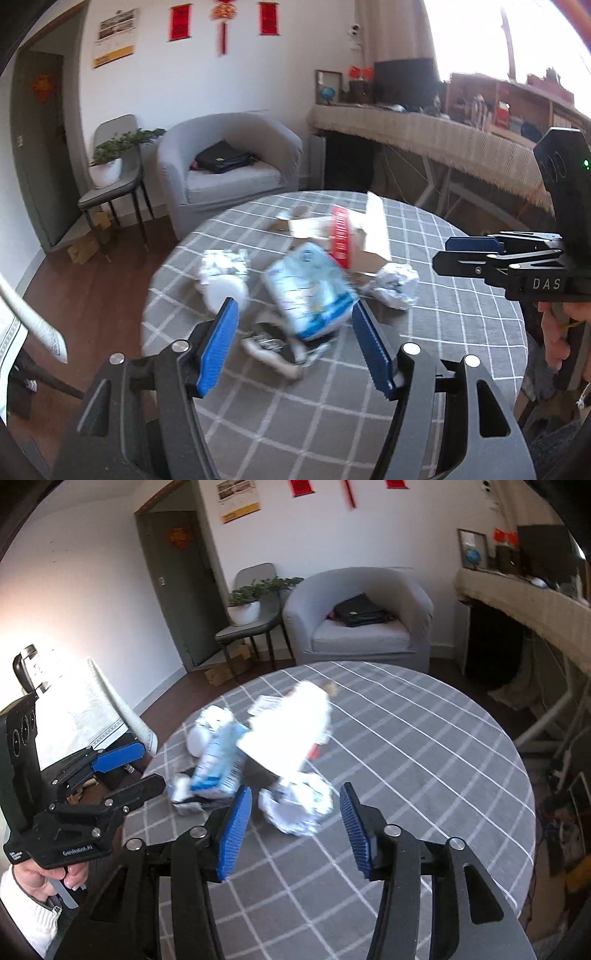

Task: Collect trash
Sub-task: 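Move both grippers back over the table toward the remaining trash, then grasp the crumpled foil ball with the right gripper while the left gripper grasps the wipes pack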

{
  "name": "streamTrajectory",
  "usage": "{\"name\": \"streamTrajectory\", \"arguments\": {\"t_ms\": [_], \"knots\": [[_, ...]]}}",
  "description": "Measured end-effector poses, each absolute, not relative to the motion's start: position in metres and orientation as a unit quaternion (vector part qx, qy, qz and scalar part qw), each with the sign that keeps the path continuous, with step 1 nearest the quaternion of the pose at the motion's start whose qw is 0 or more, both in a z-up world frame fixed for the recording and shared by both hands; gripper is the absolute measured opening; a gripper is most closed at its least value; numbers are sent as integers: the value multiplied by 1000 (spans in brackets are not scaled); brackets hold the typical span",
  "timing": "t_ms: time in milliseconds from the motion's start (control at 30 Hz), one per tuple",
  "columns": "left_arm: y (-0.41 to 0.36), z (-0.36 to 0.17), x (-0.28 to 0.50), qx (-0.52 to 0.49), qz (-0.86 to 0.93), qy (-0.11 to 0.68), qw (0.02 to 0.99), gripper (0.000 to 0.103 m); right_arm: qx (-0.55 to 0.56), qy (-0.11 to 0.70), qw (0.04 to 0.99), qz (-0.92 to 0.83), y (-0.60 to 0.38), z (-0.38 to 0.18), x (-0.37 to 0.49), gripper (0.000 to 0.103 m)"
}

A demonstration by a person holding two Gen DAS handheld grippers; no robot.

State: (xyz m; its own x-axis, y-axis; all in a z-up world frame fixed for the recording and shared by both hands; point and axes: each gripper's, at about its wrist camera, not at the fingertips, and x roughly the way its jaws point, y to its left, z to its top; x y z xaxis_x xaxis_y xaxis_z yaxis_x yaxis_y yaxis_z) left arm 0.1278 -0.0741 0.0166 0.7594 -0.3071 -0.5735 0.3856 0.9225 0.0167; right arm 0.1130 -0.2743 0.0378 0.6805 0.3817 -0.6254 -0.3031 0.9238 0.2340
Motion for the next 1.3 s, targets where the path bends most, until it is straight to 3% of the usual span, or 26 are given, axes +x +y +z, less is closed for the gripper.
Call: {"name": "streamTrajectory", "arguments": {"t_ms": [233,633,933,1000,1300], "knots": [[-113,1,141,110,-173,302,931,67,78,364,910,182,-295,25,111,52],[-137,-21,162,148,-141,318,926,55,85,376,902,194,-300,16,106,54],[-123,-20,171,138,-129,322,928,34,88,380,899,198,-298,13,106,55],[-120,-18,173,133,-129,320,929,18,87,381,899,199,-297,13,106,55],[-107,-8,173,90,-145,317,933,8,89,389,894,204,-290,8,112,56]]}}
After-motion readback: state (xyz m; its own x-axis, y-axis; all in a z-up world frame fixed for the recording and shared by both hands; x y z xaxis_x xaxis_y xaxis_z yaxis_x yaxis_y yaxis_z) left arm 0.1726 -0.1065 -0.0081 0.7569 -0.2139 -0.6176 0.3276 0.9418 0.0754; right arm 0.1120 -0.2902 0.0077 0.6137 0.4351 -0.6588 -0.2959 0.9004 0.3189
